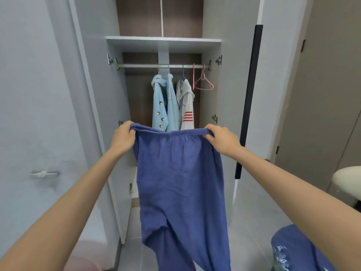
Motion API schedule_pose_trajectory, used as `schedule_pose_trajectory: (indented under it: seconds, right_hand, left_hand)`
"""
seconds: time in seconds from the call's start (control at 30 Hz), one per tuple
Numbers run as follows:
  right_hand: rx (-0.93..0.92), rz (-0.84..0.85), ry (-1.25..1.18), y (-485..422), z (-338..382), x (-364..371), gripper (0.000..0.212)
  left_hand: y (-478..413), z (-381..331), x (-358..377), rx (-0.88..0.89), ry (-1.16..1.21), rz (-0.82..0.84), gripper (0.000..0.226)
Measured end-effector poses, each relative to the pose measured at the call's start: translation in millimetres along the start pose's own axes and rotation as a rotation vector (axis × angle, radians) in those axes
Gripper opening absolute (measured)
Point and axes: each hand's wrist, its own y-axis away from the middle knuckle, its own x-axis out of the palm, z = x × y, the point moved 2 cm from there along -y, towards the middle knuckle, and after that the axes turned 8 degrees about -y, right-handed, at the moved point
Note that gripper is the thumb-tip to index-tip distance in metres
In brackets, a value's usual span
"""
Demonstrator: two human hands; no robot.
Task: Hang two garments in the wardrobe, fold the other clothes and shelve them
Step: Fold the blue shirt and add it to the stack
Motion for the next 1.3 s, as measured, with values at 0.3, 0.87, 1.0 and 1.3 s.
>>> schedule_pose_trajectory:
  seconds: [0.3,0.87,1.0,1.3]
  right_hand:
    - [0.458,0.035,-0.672,20,-41,-9,0.014]
    - [0.585,-0.208,-1.018,41,-73,-30,0.023]
    - [0.663,-0.280,-1.129,30,-56,-23,0.017]
    - [0.414,-0.110,-0.755,35,-10,0,0.040]
  left_hand:
    - [14,-10,22,0.196,0.079,0.334,0.009]
    - [19,-36,46,-0.323,0.489,0.300,0.026]
    - [24,-56,53,-0.318,0.471,0.290,0.025]
    - [51,-103,86,-0.163,0.552,0.463,0.025]
